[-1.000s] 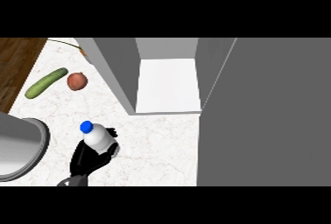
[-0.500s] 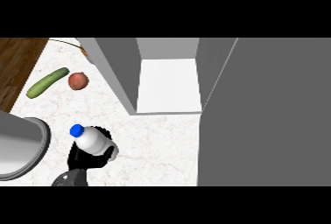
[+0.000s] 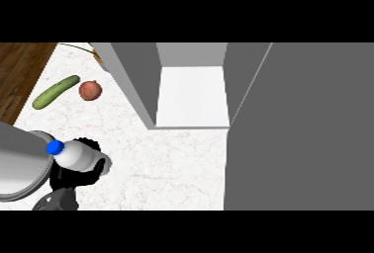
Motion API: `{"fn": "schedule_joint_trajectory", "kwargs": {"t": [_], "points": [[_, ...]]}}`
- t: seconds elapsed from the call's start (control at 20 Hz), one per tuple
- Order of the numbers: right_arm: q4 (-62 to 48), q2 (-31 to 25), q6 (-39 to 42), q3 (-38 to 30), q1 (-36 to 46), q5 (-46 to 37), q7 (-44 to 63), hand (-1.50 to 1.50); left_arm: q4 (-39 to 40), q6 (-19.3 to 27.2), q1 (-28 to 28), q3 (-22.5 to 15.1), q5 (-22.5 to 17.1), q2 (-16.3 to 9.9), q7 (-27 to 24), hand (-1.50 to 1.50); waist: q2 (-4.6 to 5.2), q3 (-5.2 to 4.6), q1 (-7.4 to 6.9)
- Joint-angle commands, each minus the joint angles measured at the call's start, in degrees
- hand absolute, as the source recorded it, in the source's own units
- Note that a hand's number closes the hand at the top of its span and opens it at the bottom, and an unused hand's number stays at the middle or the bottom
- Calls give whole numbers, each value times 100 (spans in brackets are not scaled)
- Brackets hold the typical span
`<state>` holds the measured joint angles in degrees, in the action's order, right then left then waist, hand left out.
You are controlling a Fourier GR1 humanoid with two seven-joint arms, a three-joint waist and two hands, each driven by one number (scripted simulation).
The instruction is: Pick up the bottled water, place it into the cabinet and close the cabinet
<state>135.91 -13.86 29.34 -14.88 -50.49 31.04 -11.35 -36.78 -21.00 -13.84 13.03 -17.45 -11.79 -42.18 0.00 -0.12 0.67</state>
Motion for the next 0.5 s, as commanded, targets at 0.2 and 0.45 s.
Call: {"fn": "schedule_joint_trajectory", "kwargs": {"t": [0.2, 0.45], "points": [[1133, 91, -454, -45, -126, 576, 531, -150, -1120, 275, 183, -417, 34, 417, 618, 150, -29, 13, -69], [971, -126, -464, -171, -26, 648, 518, -150, -2139, 941, 177, -851, 247, 885, 1145, 150, -41, 16, -126]]}}
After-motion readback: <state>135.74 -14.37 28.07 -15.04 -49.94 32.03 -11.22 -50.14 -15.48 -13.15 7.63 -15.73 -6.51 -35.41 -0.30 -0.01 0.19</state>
